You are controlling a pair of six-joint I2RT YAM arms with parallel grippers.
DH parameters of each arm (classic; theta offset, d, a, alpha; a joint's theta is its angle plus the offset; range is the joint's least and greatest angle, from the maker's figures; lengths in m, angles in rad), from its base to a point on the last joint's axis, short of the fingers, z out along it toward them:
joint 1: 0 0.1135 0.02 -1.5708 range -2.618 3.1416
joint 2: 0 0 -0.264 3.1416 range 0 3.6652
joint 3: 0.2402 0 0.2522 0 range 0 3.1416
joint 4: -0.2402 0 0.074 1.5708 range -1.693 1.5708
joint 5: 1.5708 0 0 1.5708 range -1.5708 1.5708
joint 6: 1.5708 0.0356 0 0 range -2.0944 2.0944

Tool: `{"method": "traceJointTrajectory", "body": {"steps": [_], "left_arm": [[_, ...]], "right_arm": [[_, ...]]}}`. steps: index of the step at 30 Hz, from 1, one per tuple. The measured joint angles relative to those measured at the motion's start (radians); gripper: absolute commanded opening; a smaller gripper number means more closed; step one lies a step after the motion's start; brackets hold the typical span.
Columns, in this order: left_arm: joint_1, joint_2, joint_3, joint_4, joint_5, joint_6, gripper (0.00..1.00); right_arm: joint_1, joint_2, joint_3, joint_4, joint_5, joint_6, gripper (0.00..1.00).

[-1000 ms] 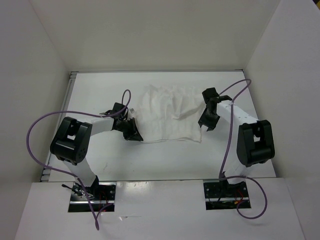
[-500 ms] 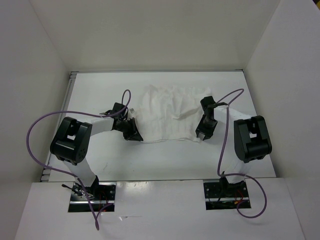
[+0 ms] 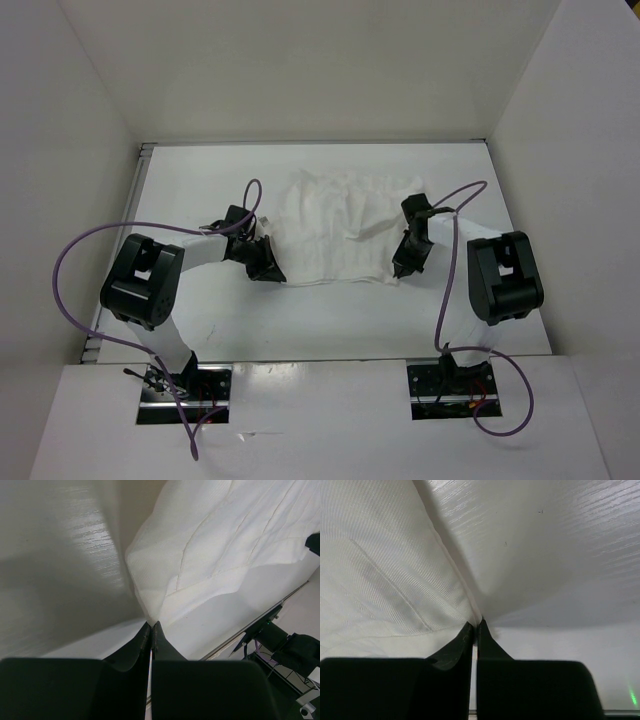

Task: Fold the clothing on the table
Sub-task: Flatten the skirt out

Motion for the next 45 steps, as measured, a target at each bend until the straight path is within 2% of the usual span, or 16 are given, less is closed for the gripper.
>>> {"method": "traceJointTrajectory", "body": {"steps": [5, 8, 11, 12, 15, 16, 18, 23, 27, 30, 34, 40, 43, 45], "left_arm": [[0.001, 0.0, 0.038, -0.05, -0.015, 0.003, 0.0], [0.011, 0.0, 0.179, -0.138, -0.033, 0.013, 0.0], [0.051, 0.009, 0.455, -0.202, -0.067, 0.057, 0.0], [0.066, 0.031, 0.608, -0.23, -0.069, 0.066, 0.0], [0.106, 0.076, 0.981, -0.177, -0.061, 0.098, 0.0], [0.113, 0.074, 1.067, -0.156, -0.052, 0.108, 0.0], [0.119, 0.035, 1.144, -0.116, -0.047, 0.117, 0.0], [0.119, -0.04, 1.167, -0.197, 0.012, 0.193, 0.0], [0.119, -0.062, 0.991, -0.276, 0.053, 0.254, 0.0], [0.119, -0.071, 0.885, -0.36, 0.068, 0.288, 0.0], [0.119, -0.176, 0.771, -0.41, 0.097, 0.297, 0.0], [0.126, -0.434, 0.728, -0.391, 0.15, 0.292, 0.0], [0.13, -0.441, 0.726, -0.37, 0.149, 0.293, 0.0], [0.135, -0.366, 0.727, -0.355, 0.143, 0.293, 0.0]], "right_arm": [[-0.001, -0.028, 0.028, -0.03, 0.027, -0.006, 0.0], [-0.02, -0.047, 0.239, -0.154, 0.048, -0.04, 0.0], [-0.06, -0.046, 0.583, -0.183, 0.072, -0.097, 0.0], [-0.073, -0.046, 0.701, -0.183, 0.079, -0.116, 0.0], [-0.094, -0.042, 1.032, -0.191, 0.086, -0.156, 0.0], [-0.094, -0.045, 1.11, -0.188, 0.084, -0.168, 0.0], [-0.091, -0.082, 1.176, -0.168, 0.071, -0.185, 0.0], [-0.092, -0.238, 1.039, -0.158, 0.015, -0.214, 0.0], [-0.093, -0.315, 0.877, -0.196, -0.018, -0.236, 0.0], [-0.094, -0.328, 0.829, -0.27, -0.077, -0.253, 0.0], [-0.099, -0.404, 0.752, -0.318, -0.145, -0.266, 0.0], [-0.112, -0.573, 0.682, -0.327, -0.232, -0.259, 0.0], [-0.114, -0.585, 0.626, -0.301, -0.273, -0.248, 0.0], [-0.122, -0.525, 0.575, -0.272, -0.298, -0.242, 0.0]]}}
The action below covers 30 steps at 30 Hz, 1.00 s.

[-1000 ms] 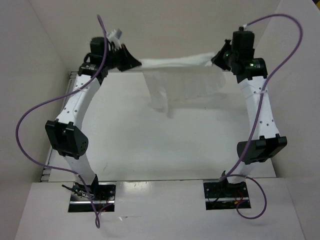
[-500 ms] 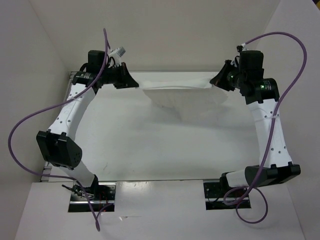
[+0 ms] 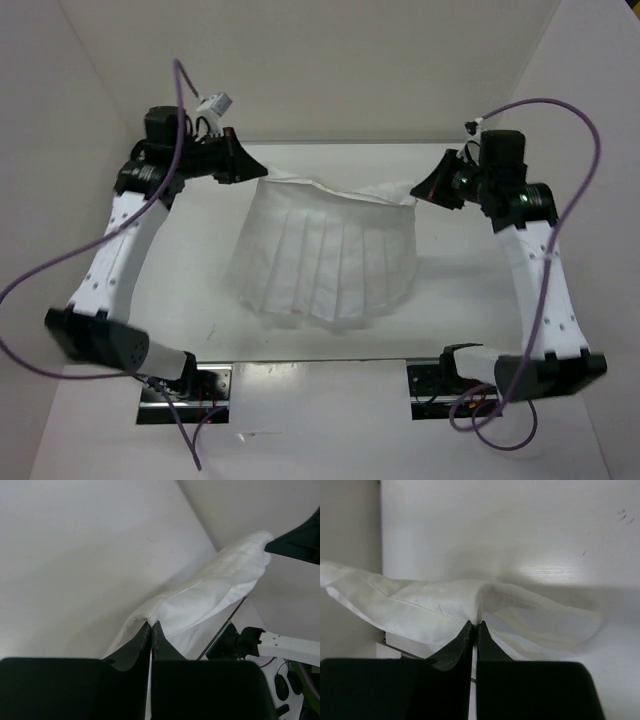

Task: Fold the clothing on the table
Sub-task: Flatten the skirt out

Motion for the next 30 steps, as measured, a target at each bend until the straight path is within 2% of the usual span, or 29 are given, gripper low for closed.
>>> {"method": "traceJointTrajectory", "body": {"steps": [2, 6, 10, 12, 14, 17, 20, 24, 26, 30], "left_arm": [[0.006, 0.143, 0.012, 0.013, -0.014, 0.0, 0.0], [0.021, 0.537, 0.127, -0.032, -0.05, 0.001, 0.0], [0.043, 0.824, 0.46, -0.189, -0.066, -0.002, 0.0], [0.059, 0.879, 0.667, -0.225, -0.062, -0.007, 0.0], [0.076, 0.869, 0.828, -0.224, -0.039, -0.024, 0.0], [0.095, 0.753, 0.887, -0.188, -0.006, -0.031, 0.0], [0.096, 0.604, 0.773, -0.14, 0.018, -0.026, 0.0], [0.093, 0.403, 0.287, 0.031, 0.028, -0.056, 0.0], [0.091, 0.38, 0.034, 0.109, 0.024, -0.079, 0.0], [0.073, 0.438, -0.43, 0.161, 0.011, -0.12, 0.0]], "right_arm": [[-0.005, 0.103, -0.023, 0.024, -0.02, 0.004, 0.0], [-0.013, 0.43, 0.035, 0.068, -0.035, 0.012, 0.0], [-0.019, 0.645, 0.253, 0.056, -0.007, 0.017, 0.0], [-0.025, 0.676, 0.394, 0.051, 0.009, 0.02, 0.0], [-0.029, 0.673, 0.527, 0.051, 0.016, 0.023, 0.0], [-0.028, 0.613, 0.623, 0.087, 0.013, 0.023, 0.0], [-0.027, 0.492, 0.52, 0.131, 0.0, 0.023, 0.0], [-0.03, 0.333, 0.151, 0.221, -0.042, 0.036, 0.0], [-0.031, 0.298, -0.078, 0.247, -0.069, 0.051, 0.0], [-0.02, 0.338, -0.471, 0.245, -0.106, 0.085, 0.0]]}}
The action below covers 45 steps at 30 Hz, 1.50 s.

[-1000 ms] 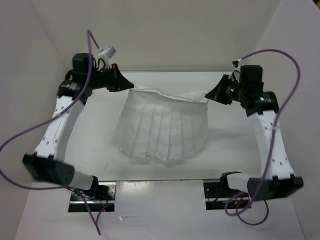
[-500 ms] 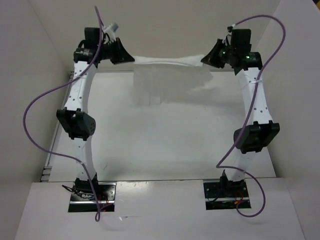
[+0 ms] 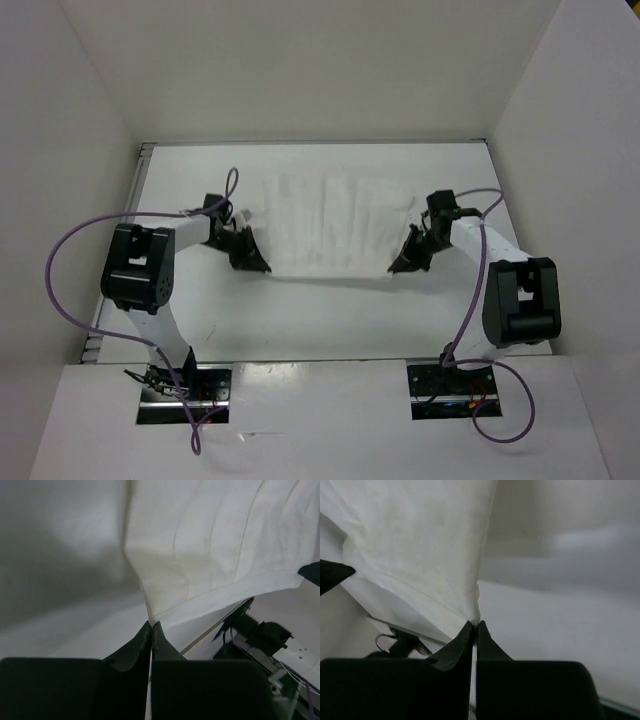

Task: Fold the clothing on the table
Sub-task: Flatten the skirt out, then fold the skirt

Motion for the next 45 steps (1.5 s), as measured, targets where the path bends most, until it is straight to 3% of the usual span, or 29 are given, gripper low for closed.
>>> {"method": "traceJointTrajectory", "body": {"steps": [3, 7, 15, 19, 23, 27, 45], "left_arm": [[-0.028, 0.008, -0.249, -0.048, 0.007, -0.021, 0.0], [-0.046, -0.102, -0.382, -0.108, 0.024, -0.037, 0.0], [-0.044, -0.425, -0.401, -0.274, 0.034, -0.034, 0.0], [-0.044, -0.506, -0.348, -0.412, 0.036, -0.037, 0.0], [-0.044, -0.472, -0.175, -0.461, 0.022, -0.041, 0.0], [-0.044, -0.415, -0.018, -0.409, 0.005, -0.045, 0.0], [-0.044, -0.075, 0.121, -0.221, -0.083, -0.099, 0.0]], "right_arm": [[0.022, -0.013, -0.192, -0.085, -0.025, 0.032, 0.0], [0.045, -0.147, -0.288, -0.183, -0.039, 0.069, 0.0], [0.091, -0.385, -0.279, -0.375, -0.037, 0.122, 0.0], [0.096, -0.432, -0.199, -0.481, -0.026, 0.15, 0.0], [0.096, -0.414, -0.048, -0.529, 0.016, 0.165, 0.0], [0.075, -0.355, 0.058, -0.521, 0.051, 0.164, 0.0], [0.039, 0.0, 0.194, -0.298, 0.124, 0.133, 0.0]]}}
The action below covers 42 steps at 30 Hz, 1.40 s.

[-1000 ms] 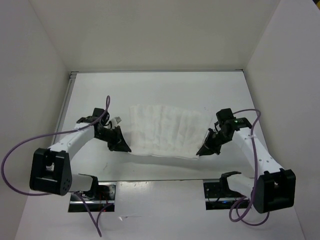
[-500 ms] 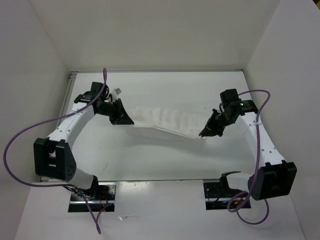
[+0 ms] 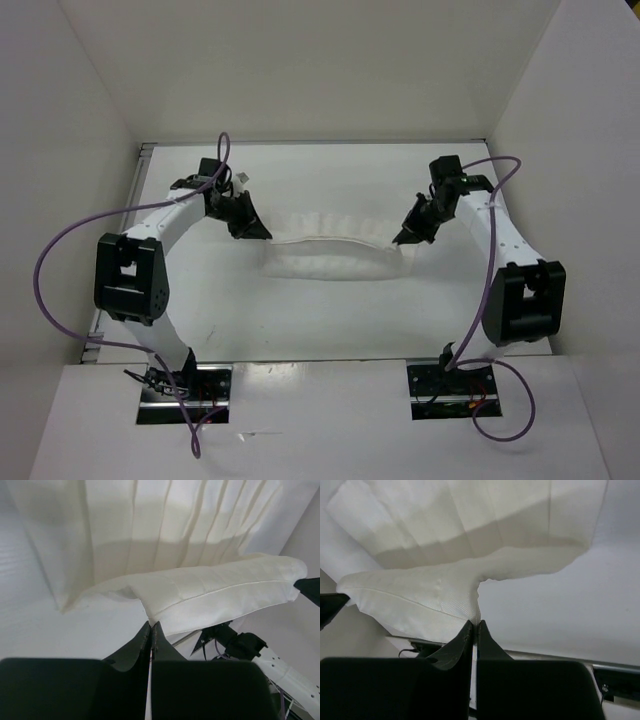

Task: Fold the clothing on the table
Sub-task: Fold the skirt

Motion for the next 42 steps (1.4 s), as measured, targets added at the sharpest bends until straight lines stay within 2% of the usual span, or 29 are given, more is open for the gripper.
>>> {"method": "traceJointTrajectory", "body": {"steps": [4, 7, 9, 10, 11, 12, 14, 15, 16, 18, 22, 26, 28, 31, 35, 42], "left_arm": [[0.0, 0.072, 0.017, 0.029, -0.03, -0.019, 0.0], [-0.005, 0.171, 0.071, 0.051, -0.048, -0.023, 0.01], [-0.007, 0.258, 0.138, 0.059, -0.065, -0.033, 0.07], [-0.009, 0.303, 0.177, 0.076, -0.073, -0.043, 0.14], [-0.011, 0.341, 0.213, 0.086, -0.084, -0.048, 0.26], [-0.012, 0.379, 0.261, 0.091, -0.098, -0.06, 0.32], [-0.011, 0.427, 0.344, 0.114, -0.13, -0.088, 0.51], [-0.008, 0.433, 0.377, 0.129, -0.145, -0.104, 0.64], [-0.002, 0.431, 0.401, 0.136, -0.156, -0.111, 0.73], [0.011, 0.398, 0.442, 0.162, -0.193, -0.13, 0.83], [0.038, 0.23, 0.41, 0.201, -0.277, -0.126, 0.86], [0.05, 0.006, 0.222, 0.249, -0.334, -0.068, 0.91], [0.047, -0.053, 0.117, 0.271, -0.345, -0.039, 0.91], [0.036, -0.061, -0.031, 0.277, -0.353, -0.01, 0.91], [0.013, -0.03, -0.19, 0.271, -0.36, 0.007, 0.91], [-0.003, -0.001, -0.224, 0.329, -0.303, 0.01, 0.92]], "right_arm": [[-0.007, 0.105, 0.056, 0.064, 0.002, -0.006, 0.0], [-0.009, 0.203, 0.092, 0.109, 0.016, -0.011, 0.04], [-0.01, 0.274, 0.121, 0.129, 0.036, -0.017, 0.23], [-0.01, 0.301, 0.134, 0.139, 0.051, -0.012, 0.33], [-0.01, 0.328, 0.15, 0.154, 0.078, -0.009, 0.39], [-0.01, 0.346, 0.16, 0.168, 0.111, -0.004, 0.46], [-0.013, 0.358, 0.179, 0.193, 0.197, 0.009, 0.49], [-0.016, 0.356, 0.192, 0.198, 0.244, 0.011, 0.52], [-0.019, 0.349, 0.207, 0.205, 0.285, 0.015, 0.54], [-0.02, 0.312, 0.222, 0.235, 0.365, 0.017, 0.56], [-0.015, 0.173, 0.226, 0.237, 0.452, 0.007, 0.56], [0.005, 0.021, 0.197, 0.229, 0.468, -0.01, 0.57], [0.013, -0.045, 0.146, 0.227, 0.454, -0.016, 0.57], [0.017, -0.103, 0.046, 0.218, 0.416, -0.018, 0.57], [0.017, -0.092, -0.071, 0.207, 0.367, -0.017, 0.58], [0.017, -0.014, -0.122, 0.201, 0.321, -0.025, 0.58]]}}
